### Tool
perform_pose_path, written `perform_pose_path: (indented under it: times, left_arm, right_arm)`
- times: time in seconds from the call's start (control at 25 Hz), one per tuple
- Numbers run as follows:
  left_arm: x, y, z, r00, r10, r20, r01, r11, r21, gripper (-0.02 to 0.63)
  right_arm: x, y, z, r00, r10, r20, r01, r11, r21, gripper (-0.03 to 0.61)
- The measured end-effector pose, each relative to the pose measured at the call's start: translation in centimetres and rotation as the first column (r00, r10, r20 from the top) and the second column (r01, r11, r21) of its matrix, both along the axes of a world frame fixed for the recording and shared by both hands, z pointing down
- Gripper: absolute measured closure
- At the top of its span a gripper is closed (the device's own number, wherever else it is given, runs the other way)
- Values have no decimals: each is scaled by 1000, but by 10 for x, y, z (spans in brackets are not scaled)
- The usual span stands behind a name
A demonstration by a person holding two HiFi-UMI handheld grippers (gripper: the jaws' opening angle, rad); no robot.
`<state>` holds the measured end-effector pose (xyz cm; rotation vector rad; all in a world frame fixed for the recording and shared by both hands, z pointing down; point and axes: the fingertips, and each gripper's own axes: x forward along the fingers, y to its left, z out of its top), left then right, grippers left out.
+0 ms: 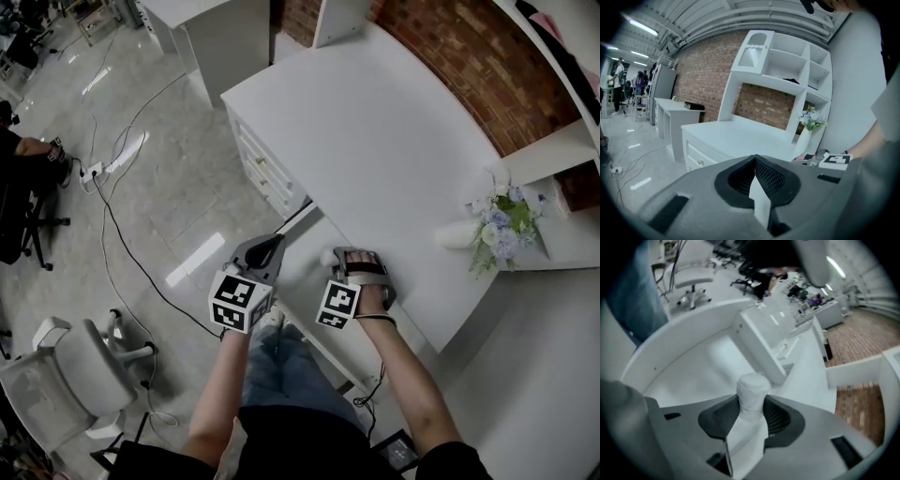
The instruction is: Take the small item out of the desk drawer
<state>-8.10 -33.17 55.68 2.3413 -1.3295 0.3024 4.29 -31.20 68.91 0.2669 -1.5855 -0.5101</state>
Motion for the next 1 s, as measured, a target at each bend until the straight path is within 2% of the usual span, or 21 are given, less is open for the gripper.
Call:
perform_pose_path:
  times: [0.08,0.12,0.16,0.2,0.28,0.4,0.48,0.56,0.68,0.72,0.76,0.88,1.0]
  left_arm:
    - [0,-9,-13,1000,7,4,-7,999,40,604]
    - [1,-12,-20,1000,9,4,-10,998,55,604]
    - [2,-13,-27,1000,13,3,-13,998,67,604]
    - [4,-14,-34,1000,18,2,-18,997,79,604]
    - [8,-17,-51,1000,29,3,-29,994,110,604]
    - [16,-20,-78,999,47,12,-48,985,168,604]
    - [25,-21,-95,998,69,15,-70,976,208,604]
    - [33,-22,-111,996,86,19,-88,965,247,604]
    - [43,-22,-134,995,100,21,-101,945,311,604]
    - [45,-22,-141,995,100,17,-99,939,329,604]
    - [48,-21,-147,995,101,14,-100,933,345,604]
    - [57,-20,-159,994,112,20,-111,920,376,604]
    - [64,-20,-165,991,128,26,-128,912,389,604]
  right_arm:
    - [4,-12,-33,975,148,163,-153,988,14,422]
    - [7,-16,-51,942,220,252,-230,973,14,422]
    - [10,-21,-70,894,284,346,-306,952,8,422]
    - [13,-25,-91,832,338,441,-376,927,-1,422]
    - [18,-32,-132,685,401,608,-487,873,-27,422]
    - [28,-35,-187,461,407,789,-582,810,-78,422]
    - [37,-32,-217,327,374,868,-615,782,-105,422]
    - [48,-29,-241,208,330,921,-643,755,-125,422]
    - [71,-24,-270,-3,271,963,-681,704,-200,422]
    - [79,-22,-277,-54,252,966,-690,690,-219,422]
    - [88,-19,-283,-85,236,968,-700,677,-226,422]
    - [113,-10,-291,-139,202,969,-736,633,-238,422]
    - [130,-1,-291,-173,180,968,-761,599,-248,421]
